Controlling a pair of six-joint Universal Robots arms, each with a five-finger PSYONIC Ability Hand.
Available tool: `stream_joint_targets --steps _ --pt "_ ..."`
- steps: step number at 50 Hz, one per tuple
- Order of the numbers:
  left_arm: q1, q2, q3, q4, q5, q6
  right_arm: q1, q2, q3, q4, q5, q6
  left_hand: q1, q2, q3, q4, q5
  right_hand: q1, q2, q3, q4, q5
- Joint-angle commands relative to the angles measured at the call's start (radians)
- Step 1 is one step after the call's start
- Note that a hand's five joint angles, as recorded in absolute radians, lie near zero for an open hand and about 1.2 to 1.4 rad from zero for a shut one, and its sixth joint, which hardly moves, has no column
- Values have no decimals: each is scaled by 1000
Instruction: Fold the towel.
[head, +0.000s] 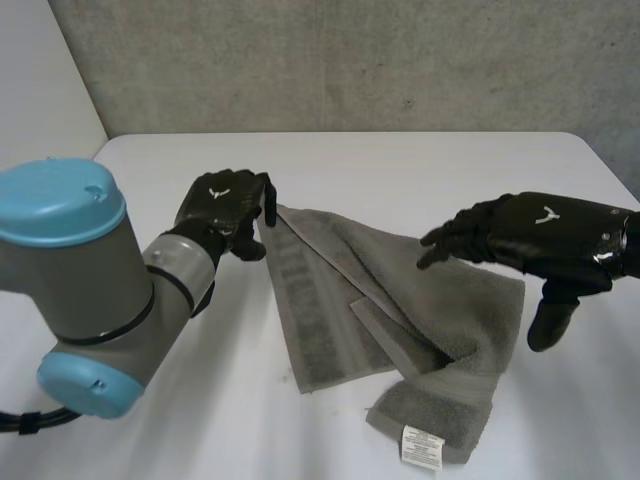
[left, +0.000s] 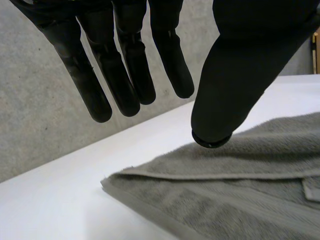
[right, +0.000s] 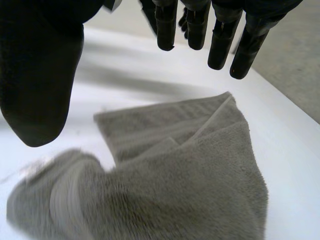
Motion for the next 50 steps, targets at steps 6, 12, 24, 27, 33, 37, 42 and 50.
stream_joint_targets --steps 6,12,24,27,33,37,42,50 --pt "-1 -32 50 0 -6 -7 97 -98 189 -397 106 578 51 52 51 52 52 -56 -76 -69 -85 -60" --pt "-1 -32 38 0 -8 -12 289 -166 322 -707 474 813 12 14 13 14 14 -56 -76 -69 -85 -60" --pt "-4 -32 16 2 -8 -17 683 -117 409 -1115 1163 930 7 8 7 8 8 -56 -76 -69 -85 -60" --pt "-5 -32 16 2 -8 -17 720 -89 403 -1152 1198 951 7 8 7 8 8 -56 -76 -69 -85 -60" --pt "-8 -31 16 2 -8 -17 775 45 373 -1217 1245 978 4 5 4 5 5 -56 -76 -69 -85 -60" --pt "-8 -31 18 2 -8 -17 775 112 357 -1243 1290 953 4 5 4 5 5 -56 -76 -69 -85 -60" --pt "-8 -35 16 3 -6 -17 746 105 375 -1313 1389 847 -29 -27 -28 -27 -27 130 110 116 100 126" --pt "-13 -69 18 3 -3 -15 653 -16 419 -1389 1316 735 -164 -162 -163 -162 -162 1163 1143 1150 1134 1159"
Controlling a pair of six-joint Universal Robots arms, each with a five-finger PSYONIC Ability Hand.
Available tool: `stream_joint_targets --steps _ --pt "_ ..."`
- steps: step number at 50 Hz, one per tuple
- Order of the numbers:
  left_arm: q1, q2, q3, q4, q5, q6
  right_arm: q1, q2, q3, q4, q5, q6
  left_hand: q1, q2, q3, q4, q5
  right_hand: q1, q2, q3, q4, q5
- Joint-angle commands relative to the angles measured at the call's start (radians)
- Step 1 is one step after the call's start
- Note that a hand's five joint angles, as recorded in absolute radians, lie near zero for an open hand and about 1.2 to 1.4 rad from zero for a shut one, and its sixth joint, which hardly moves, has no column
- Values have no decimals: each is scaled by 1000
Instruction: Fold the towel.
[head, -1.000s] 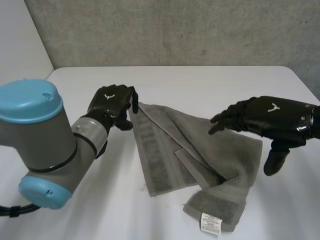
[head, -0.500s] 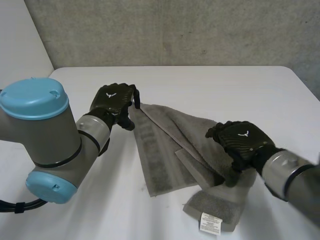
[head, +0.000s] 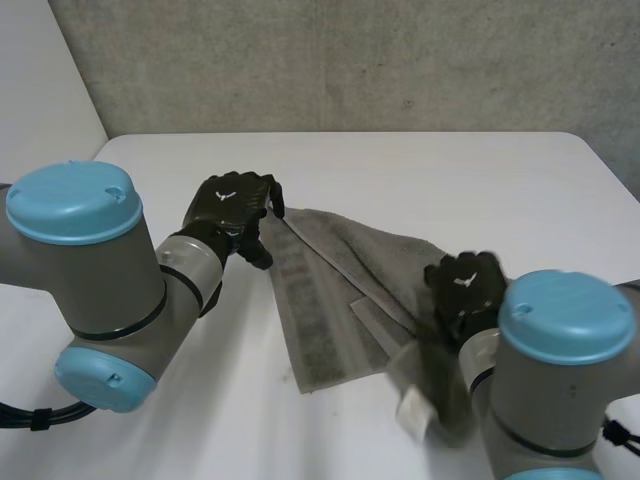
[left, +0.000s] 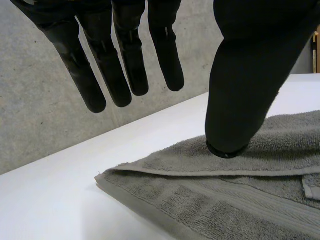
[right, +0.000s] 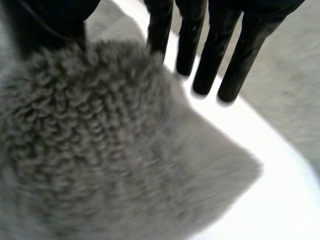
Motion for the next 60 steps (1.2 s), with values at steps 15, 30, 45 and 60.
stream_joint_targets --steps 15,30,45,60 --pt "-17 -99 0 73 7 -1 -88 -354 -59 150 -323 -42 -333 -329 -329 -331 -328 732 733 732 734 737" --pt "-17 -185 -13 204 -1 -80 -78 -575 -110 428 -484 -6 -377 -373 -373 -375 -372 732 733 732 734 737" --pt "-34 -268 0 250 -19 -99 -78 -656 -146 531 -486 63 526 529 530 528 531 732 733 732 734 737" --pt "77 -48 113 290 -81 -90 -209 -287 -295 355 -561 -233 718 721 722 720 723 732 733 732 734 737"
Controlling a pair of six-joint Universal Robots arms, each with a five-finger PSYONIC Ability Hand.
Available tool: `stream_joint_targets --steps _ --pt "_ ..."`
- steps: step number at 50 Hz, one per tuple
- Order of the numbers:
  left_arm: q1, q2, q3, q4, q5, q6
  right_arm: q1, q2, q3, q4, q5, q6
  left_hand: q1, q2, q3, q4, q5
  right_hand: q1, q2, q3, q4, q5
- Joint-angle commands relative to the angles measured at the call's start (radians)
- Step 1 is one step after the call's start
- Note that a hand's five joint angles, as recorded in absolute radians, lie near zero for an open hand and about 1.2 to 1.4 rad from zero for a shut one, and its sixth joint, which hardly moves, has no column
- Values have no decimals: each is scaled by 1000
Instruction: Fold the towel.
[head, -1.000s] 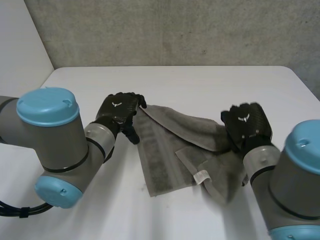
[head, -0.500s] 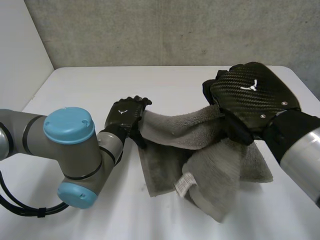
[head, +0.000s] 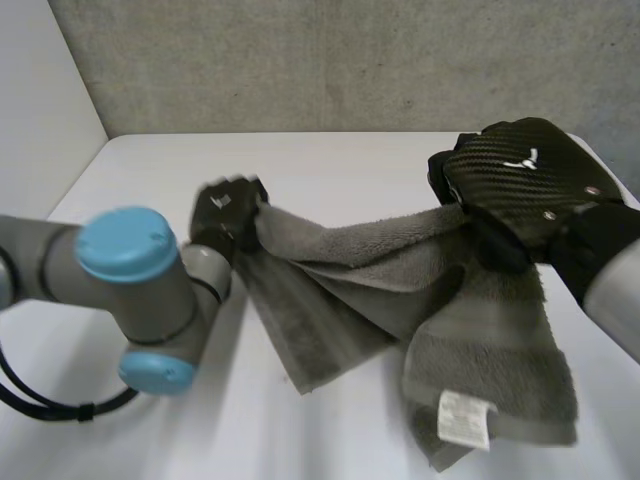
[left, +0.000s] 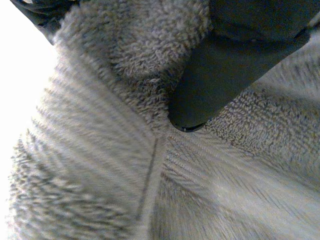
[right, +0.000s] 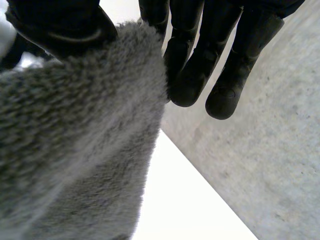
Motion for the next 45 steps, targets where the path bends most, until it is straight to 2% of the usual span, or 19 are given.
stream_joint_targets --steps 1,7,9,12,15,17,18,20,21,23,25,26,28,29,31,33,37,40,45 --pt "54 136 108 -3 5 1 -54 298 -198 -223 -47 -247 213 187 190 188 203 64 65 56 53 67" --pt "63 250 244 -9 -15 -7 -51 357 -337 -505 -55 -257 213 187 190 188 203 64 65 56 53 67" --pt "67 280 249 -9 -24 -9 -56 358 -346 -674 -73 -237 213 187 190 188 203 64 65 56 53 67" --pt "76 324 217 -12 -57 -10 -64 358 -325 -738 -124 -188 213 187 190 188 203 64 65 56 53 67" --pt "79 359 134 -23 -70 -9 -68 358 -302 -730 -169 -149 213 187 190 188 203 64 65 56 53 67" --pt "79 376 69 -37 -67 -4 -79 363 -260 -671 -283 -79 213 187 190 188 203 64 65 56 53 67" --pt "77 389 9 -49 -60 -1 -79 363 -260 -671 -284 -79 213 187 190 188 203 64 65 56 53 67" --pt "73 393 -61 -58 -49 -1 -113 402 -227 -556 -398 -51 213 187 190 188 203 64 65 56 53 67" --pt "70 393 -123 -67 -35 -1 -113 403 -226 -556 -399 -51 213 187 190 188 203 64 65 56 53 67" --pt "70 393 -191 -72 -20 -1 -136 473 -210 -386 -478 -54 213 187 190 188 203 64 65 56 53 67" --pt "68 378 -251 -71 -1 1 -142 505 -208 -311 -491 -59 213 187 190 188 203 16 16 8 5 19" --pt "65 366 -301 -67 14 1 -142 506 -208 -310 -491 -59 213 187 190 188 203 15 16 8 4 18" --pt "60 336 -342 -67 28 2 -163 580 -200 -133 -479 -92 213 187 190 188 203 -385 -384 -393 -396 -382" --pt "59 297 -366 -74 38 2 -163 581 -200 -132 -479 -92 213 187 190 188 203 -387 -386 -395 -398 -384" --pt "59 263 -380 -77 43 2 -183 659 -200 17 -436 -188 213 187 190 188 203 -662 -661 -669 -673 -659" --pt "59 238 -388 -81 46 2 -194 677 -190 65 -404 -248 213 187 190 188 203 -712 -712 -720 -723 -709" --pt "62 224 -383 -115 48 4 -229 677 -165 76 -333 -310 213 187 190 188 203 -751 -750 -759 -762 -748" --pt "67 238 -371 -123 48 10 -237 660 -140 26 -299 -264 213 187 190 188 203 -910 -909 -917 -920 -907" --pt "74 303 -351 -124 48 13 -255 515 -50 -94 -299 -73 213 187 190 188 203 -1121 -1120 -1128 -1131 -1118"
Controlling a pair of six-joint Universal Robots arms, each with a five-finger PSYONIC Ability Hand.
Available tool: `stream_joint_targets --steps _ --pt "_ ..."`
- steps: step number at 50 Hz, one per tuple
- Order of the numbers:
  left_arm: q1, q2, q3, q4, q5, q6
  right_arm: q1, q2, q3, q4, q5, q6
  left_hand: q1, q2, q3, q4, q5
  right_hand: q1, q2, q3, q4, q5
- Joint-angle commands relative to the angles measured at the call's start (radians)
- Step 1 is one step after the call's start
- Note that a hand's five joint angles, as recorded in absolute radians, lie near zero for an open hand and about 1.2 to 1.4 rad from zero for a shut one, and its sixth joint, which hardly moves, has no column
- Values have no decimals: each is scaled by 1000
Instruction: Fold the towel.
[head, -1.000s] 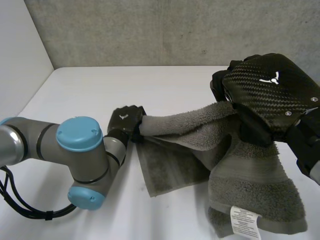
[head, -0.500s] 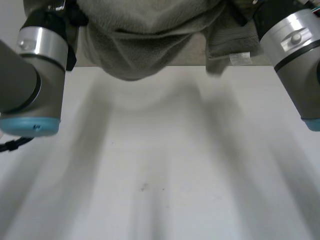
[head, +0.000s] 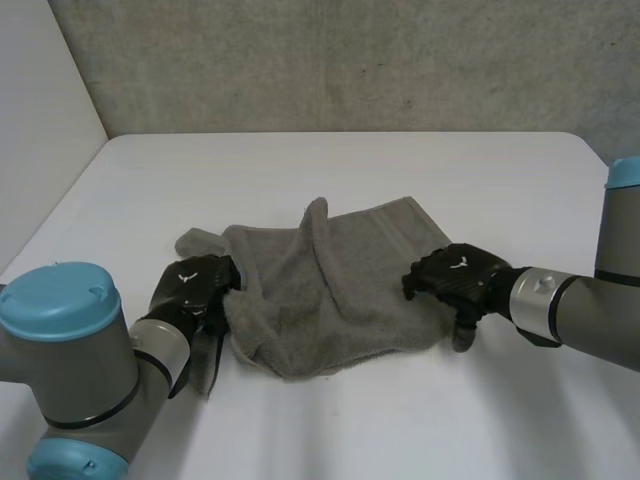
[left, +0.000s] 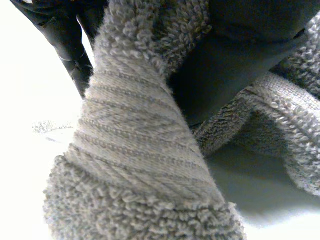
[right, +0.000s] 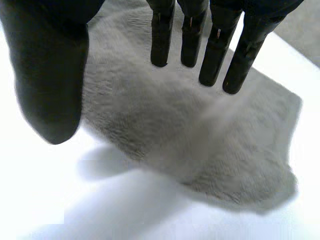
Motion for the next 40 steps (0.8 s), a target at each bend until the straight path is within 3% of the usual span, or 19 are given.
stream_joint_targets --steps 1,6,8,20,23,28,37,39,40 --pt "11 74 34 -9 -2 6 -23 -153 100 -151 24 197 202 178 180 179 193 -216 -234 -228 -232 -188" --pt "8 132 79 -49 -4 6 -45 -236 189 -249 30 292 202 178 180 179 193 -195 -214 -208 -212 -167" --pt "-1 174 138 -129 -5 9 -54 -288 239 -300 44 338 202 178 180 179 193 -149 -167 -161 -165 -121" --pt "-37 203 426 -430 -8 -14 -37 -394 371 -312 113 425 202 178 180 179 193 -148 -167 -161 -165 -120" --pt "-37 203 478 -476 -8 -40 -33 -363 399 -329 132 419 202 178 180 179 193 -175 -193 -187 -191 -147" --pt "-24 205 521 -485 -5 -103 -27 -178 342 -355 138 433 202 178 180 179 193 -175 -193 -187 -191 -147" --pt "-21 206 525 -485 -5 -112 27 -32 215 -357 170 448 202 178 180 179 193 -101 -120 -114 -118 -73" --pt "-21 206 525 -485 -5 -112 50 12 160 -364 225 457 202 178 180 179 193 269 251 257 253 297" --pt "-21 206 525 -485 -5 -112 50 12 159 -364 225 458 202 178 180 179 193 271 253 259 255 299"
